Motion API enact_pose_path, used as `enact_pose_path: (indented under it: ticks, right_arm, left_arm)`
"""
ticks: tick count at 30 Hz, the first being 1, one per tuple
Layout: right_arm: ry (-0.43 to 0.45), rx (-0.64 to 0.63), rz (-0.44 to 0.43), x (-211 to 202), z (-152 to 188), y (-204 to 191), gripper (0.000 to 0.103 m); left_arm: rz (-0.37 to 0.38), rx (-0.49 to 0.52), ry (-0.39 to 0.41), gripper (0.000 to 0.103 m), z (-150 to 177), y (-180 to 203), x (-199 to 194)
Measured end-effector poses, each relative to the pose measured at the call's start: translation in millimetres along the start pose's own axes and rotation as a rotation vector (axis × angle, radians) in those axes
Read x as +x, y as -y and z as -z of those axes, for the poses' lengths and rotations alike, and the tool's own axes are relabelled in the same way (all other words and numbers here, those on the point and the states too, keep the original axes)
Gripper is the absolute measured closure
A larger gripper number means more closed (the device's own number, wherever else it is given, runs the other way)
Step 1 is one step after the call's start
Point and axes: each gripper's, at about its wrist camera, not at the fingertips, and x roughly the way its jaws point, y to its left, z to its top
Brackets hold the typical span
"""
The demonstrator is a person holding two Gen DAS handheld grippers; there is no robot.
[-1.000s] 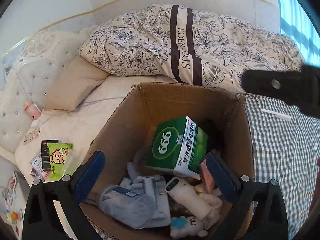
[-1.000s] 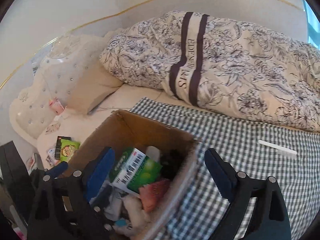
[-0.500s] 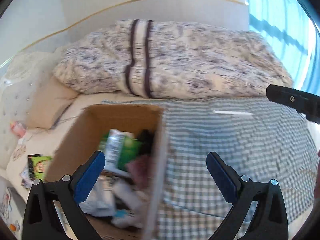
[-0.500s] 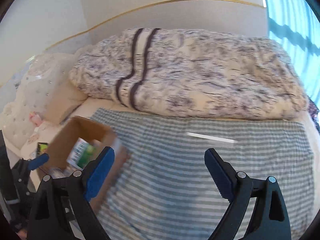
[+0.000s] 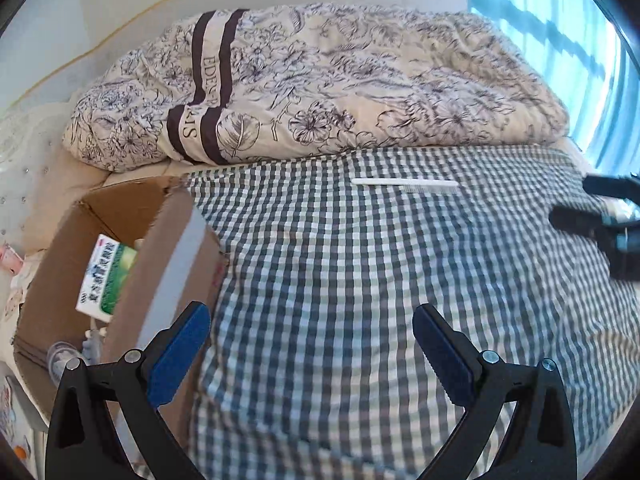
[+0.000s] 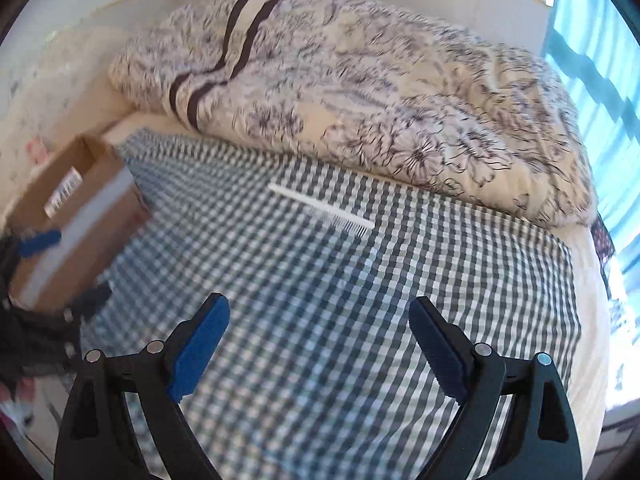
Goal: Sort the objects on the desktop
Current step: 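Move the right gripper back over the cloth toward the white comb, then grasp the white comb by its handle with the right gripper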
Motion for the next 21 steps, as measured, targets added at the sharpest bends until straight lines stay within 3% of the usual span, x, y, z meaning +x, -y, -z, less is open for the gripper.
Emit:
enact_pose_path:
  ticks: [3,7,11,15,18,21]
  right_arm:
    - [-0.006,-0.079,-0.027,26.8,-4.4,4.1,0.014]
    - [0.004,-0.179,-0.080,61.0,-21.5,9.1,0.014]
    - [-0.020,-0.249,-0.123,105.7,-45.7,13.4,0.014]
    - [-0.073,-0.219,-0.194,156.1,-61.0,22.1,0.017]
    - [-0.112,-0.244,-0.177,190.8,-63.5,17.4,0.023]
    - [-0.123,-0.271,-0.128,215.9,-63.2,11.0,0.025]
  left_arm:
    - [-0.038,-0.071,-0.029,0.000,-14.4,0.3,27.6]
    - [-0.023,-0.151,-0.081,0.000,-24.7,-6.9,65.1]
    - [-0.043,-0.159,-0.099,0.000,-29.8,-9.0,91.7]
    - [-0.016,-0.156,-0.103,0.000,-30.3,-11.7,108.6]
    - [0.016,-0.159,-0.119,0.000,-27.9,-11.2,122.4]
    - [0.000,-0.176,-0.157,0.000,-24.0,-13.8,135.4]
